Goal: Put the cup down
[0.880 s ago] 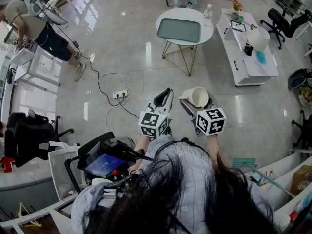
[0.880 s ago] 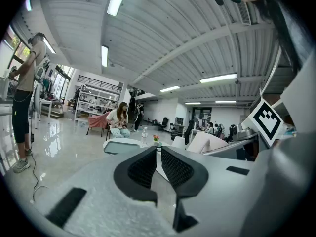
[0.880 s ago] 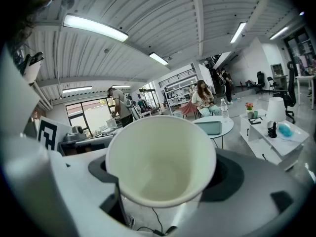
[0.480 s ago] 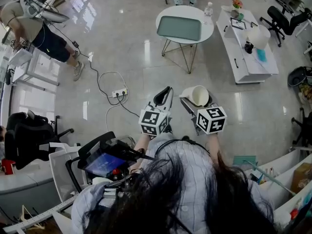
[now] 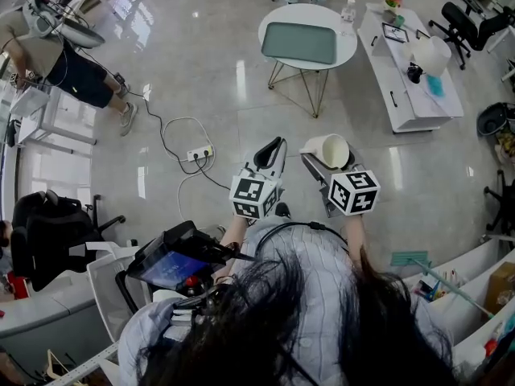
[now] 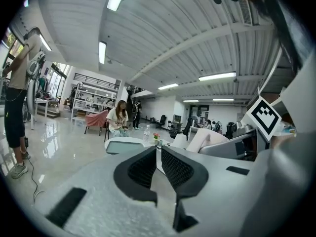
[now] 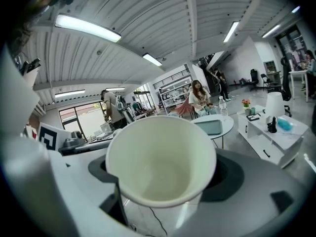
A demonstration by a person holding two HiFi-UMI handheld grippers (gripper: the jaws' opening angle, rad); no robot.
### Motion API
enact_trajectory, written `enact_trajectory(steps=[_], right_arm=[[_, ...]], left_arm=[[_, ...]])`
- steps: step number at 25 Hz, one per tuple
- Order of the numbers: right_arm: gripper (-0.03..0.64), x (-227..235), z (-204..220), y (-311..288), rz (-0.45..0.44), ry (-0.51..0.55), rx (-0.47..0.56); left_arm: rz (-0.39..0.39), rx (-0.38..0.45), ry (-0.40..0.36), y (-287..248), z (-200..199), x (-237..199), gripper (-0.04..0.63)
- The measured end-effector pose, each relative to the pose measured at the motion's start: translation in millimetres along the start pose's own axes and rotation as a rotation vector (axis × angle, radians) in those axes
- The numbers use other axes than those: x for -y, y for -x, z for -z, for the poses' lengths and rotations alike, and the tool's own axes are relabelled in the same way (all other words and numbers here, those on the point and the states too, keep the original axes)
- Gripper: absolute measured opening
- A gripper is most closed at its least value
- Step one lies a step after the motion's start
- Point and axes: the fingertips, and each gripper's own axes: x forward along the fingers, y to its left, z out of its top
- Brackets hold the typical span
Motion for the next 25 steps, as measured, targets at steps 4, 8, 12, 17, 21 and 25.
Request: enact_trajectory(steps=[4, 8, 12, 17, 21, 25], right_arm=[[0.434, 2.0, -0.2, -8.9, 0.015, -0.020, 0.003], [0.433, 5.6, 4.1, -15.4, 0.024, -0.033, -0.016], [0.433, 16.1, 2.0, -25.2, 0.035, -0.036, -0.030], [0.434, 35.8, -5.5, -42.6, 0.024, -0.037, -0.046], [0.434, 58.5, -24.3, -69.1, 0.005, -0.028, -0.050], [0.433, 84.8, -48.9, -98.4, -0.027, -0.016, -0.063]], left_arm=[[0.003, -0.010, 0.009, -3.5, 3.3, -12.5, 0.044], [0.006, -0.029, 0.027, -10.0, 10.8, -20.0, 0.044], [0.013, -0.040, 0.042, -23.6, 14.7, -25.3, 0.043], [0.000, -0.037, 0.050, -49.7, 11.6, -34.2, 0.044], [-0.026, -0.030, 0.050, -78.8, 3.0, -49.7, 0.043], [-0.066, -0.021, 0.065, -114.8, -7.9, -67.2, 0.044]])
